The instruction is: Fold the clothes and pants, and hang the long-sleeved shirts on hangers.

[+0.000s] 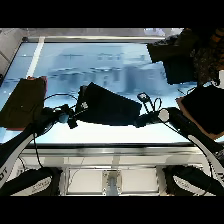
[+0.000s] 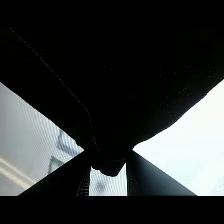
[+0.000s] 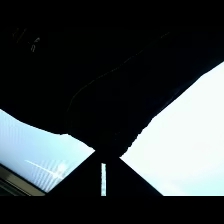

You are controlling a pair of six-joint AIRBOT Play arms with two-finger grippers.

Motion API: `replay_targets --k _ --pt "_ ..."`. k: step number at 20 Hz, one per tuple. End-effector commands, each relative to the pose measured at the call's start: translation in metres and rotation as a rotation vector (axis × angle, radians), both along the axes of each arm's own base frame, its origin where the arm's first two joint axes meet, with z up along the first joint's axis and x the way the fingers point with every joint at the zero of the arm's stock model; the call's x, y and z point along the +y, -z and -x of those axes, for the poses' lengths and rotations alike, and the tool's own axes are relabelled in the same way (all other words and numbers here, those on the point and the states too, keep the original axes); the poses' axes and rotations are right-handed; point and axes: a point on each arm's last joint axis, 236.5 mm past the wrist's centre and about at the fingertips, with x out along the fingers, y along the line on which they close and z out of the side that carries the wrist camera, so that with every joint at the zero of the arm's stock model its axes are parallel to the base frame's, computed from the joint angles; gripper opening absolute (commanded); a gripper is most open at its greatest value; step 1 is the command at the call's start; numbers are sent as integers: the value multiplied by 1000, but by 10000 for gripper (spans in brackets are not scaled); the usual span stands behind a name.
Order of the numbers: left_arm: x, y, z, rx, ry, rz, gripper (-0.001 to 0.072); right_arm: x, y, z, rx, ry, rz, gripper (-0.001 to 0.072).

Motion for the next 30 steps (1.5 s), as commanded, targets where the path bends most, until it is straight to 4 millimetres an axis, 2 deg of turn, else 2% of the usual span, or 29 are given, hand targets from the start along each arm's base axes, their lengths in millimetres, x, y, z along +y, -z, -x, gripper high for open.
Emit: replay_targets --k 1,3,5,9,11,14,16,23,24,26,29,30 --pt "-2 -2 -5 -20 0 9 214 1 -1 0 2 2 -4 9" --pt "-3 -3 -7 -31 1 13 210 1 -1 0 3 2 -5 9" --pt "-3 -3 -7 -33 1 13 140 1 -1 1 4 1 -4 9" --pt "-4 -16 -11 -67 -6 27 139 1 0 1 4 2 -4 9" --pt "-5 -26 -13 -94 -5 35 165 1 0 1 4 1 -4 9" --pt "-5 -27 -13 -97 -5 36 168 1 0 1 4 1 -4 9" --pt "-5 -25 -12 -89 -8 38 253 1 0 1 4 1 -4 9" --pt "-5 -7 -8 -39 -13 31 258 1 0 1 4 1 -4 9" --pt "-5 -4 -6 -27 -15 32 291 1 0 1 4 1 -4 9" --pt "-8 1 4 22 -36 52 292 1 0 1 5 1 -5 9" --pt "-9 10 31 138 6 38 293 1 0 1 5 2 -5 9" --pt "-9 10 31 141 6 38 292 1 0 1 5 2 -5 9"
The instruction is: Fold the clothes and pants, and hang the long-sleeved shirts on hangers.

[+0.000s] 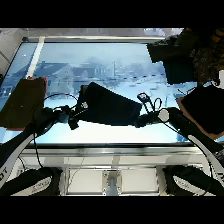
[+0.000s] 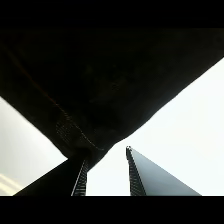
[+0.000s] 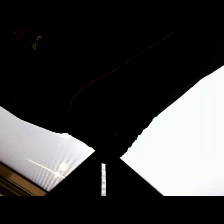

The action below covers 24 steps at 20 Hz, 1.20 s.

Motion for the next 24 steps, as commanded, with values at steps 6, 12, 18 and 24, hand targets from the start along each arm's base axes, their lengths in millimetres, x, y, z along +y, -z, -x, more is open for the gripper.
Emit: replay_targets --k 6,12,18,24 --pt "-17 -15 -9 -12 -6 72 292 0 0 0 0 1 -1 9" --pt "-19 -23 -21 -54 -6 79 291 3 -1 1 6 8 -17 9" --pt "-17 -16 -20 -41 -4 63 9 3 -1 1 6 9 -17 9" --pt "-11 -38 -42 -103 -78 64 6 16 -43 -24 -100 19 -78 8"
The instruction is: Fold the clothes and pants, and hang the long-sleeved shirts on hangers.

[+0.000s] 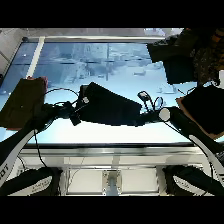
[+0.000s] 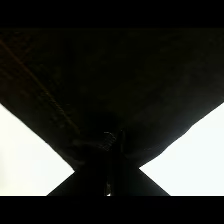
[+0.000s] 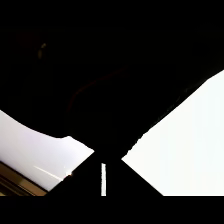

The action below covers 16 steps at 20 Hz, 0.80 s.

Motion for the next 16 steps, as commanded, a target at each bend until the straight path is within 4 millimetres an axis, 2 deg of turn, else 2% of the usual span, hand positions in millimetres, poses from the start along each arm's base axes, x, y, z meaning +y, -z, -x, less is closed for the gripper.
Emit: replay_targets --k 1,4,7,9,12,15,16 --pt "4 -34 -26 -92 -68 7 6 11 -52 -27 -132 4 -56 8" --pt "-3 -107 -55 -236 -131 88 5 21 -146 -55 -337 0 -129 7" --pt "-3 -176 -60 -325 -159 140 5 22 -236 -64 -526 -6 -182 6" --pt "-2 -224 -57 -388 -205 202 6 21 -287 -57 -612 -16 -214 6" --pt "3 -318 -42 -565 -245 321 5 17 -348 -36 -708 -36 -252 5" --pt "31 -404 -15 -764 -316 380 5 12 -403 -15 -812 -41 -298 4" --pt "40 -425 -5 -812 -341 398 5 12 -417 -6 -822 -40 -330 3"
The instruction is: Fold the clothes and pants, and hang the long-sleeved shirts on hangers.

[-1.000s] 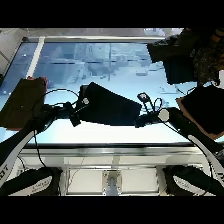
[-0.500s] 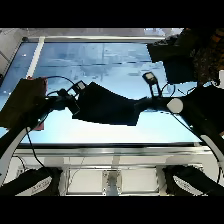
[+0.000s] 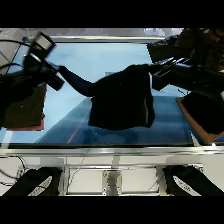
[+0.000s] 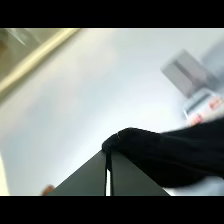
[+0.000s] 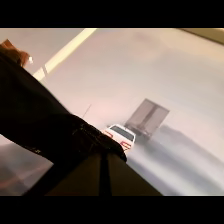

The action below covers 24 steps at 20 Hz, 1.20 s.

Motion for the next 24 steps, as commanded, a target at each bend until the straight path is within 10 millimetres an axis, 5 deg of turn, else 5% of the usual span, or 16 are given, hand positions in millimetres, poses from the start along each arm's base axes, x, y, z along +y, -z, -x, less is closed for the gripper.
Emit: replay_targets --k 1,5,9,16,24 --pt "33 -87 42 -177 -97 99 5 1 -57 35 -65 -41 -83 3" --pt "57 -118 86 -188 -153 132 6 20 -73 75 40 -148 -196 3" --pt "73 -122 106 -172 -193 111 5 32 -85 96 108 -208 -281 3" --pt "75 -90 103 -36 -220 79 6 51 -87 122 255 -299 -395 3" --pt "96 -67 130 116 -289 23 6 62 -93 138 350 -360 -476 3"
